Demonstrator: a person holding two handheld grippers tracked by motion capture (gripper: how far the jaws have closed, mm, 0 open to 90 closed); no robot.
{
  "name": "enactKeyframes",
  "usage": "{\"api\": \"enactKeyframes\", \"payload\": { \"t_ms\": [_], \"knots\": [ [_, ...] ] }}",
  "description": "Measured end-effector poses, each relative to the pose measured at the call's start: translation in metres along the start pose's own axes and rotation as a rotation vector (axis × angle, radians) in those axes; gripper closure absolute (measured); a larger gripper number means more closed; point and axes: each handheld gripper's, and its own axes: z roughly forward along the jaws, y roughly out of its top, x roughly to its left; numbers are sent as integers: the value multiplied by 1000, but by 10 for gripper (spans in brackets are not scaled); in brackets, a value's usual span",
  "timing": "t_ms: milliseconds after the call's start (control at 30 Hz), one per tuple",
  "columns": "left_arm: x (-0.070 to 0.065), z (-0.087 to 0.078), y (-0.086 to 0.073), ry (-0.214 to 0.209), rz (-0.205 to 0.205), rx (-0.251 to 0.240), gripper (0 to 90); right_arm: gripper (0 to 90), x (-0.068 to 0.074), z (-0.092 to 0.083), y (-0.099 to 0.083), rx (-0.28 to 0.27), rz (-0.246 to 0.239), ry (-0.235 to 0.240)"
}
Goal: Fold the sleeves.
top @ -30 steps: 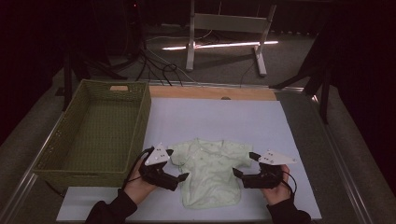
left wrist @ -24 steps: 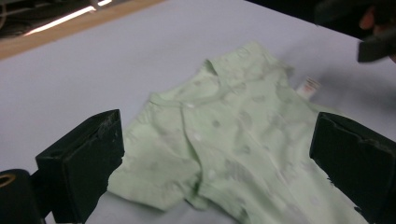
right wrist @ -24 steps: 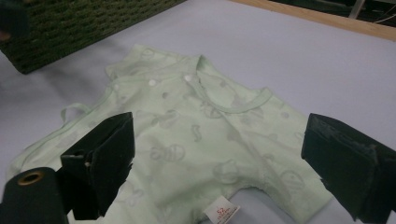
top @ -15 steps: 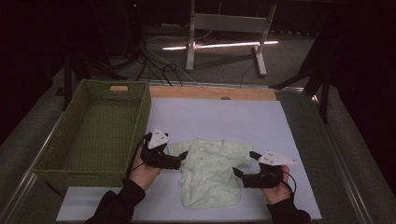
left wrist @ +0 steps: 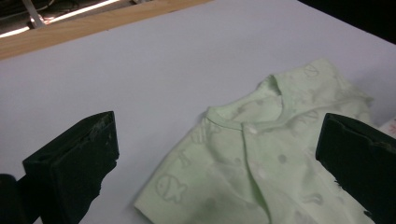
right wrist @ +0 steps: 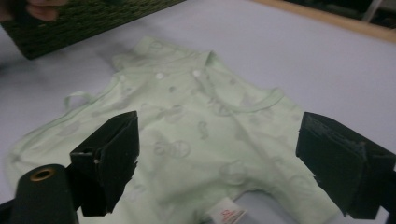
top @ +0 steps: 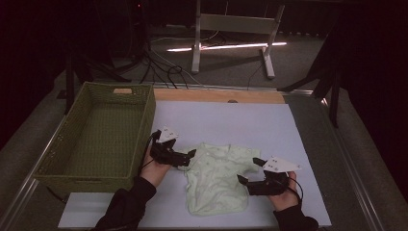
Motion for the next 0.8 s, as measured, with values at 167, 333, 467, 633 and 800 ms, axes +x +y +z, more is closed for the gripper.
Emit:
{"api": "enactKeyframes", "payload": {
  "t_ms": [167, 333, 467, 633, 800],
  "knots": [
    [12, 12, -2, 21, -55, 27, 7, 149, -1, 3, -3, -17, 9, 35],
    [23, 23, -12, 50, -124, 69, 88, 149, -1, 3, -3, -30, 0, 43],
    [30, 30, -20, 81, -148, 128, 174, 134, -1, 2, -3, -38, -8, 28],
    [34, 33, -26, 132, -156, 181, 292, 130, 0, 2, -2, -37, -9, 27],
    [36, 35, -30, 127, -154, 212, 387, 123, 0, 2, -2, -36, -7, 22]
  ]
}}
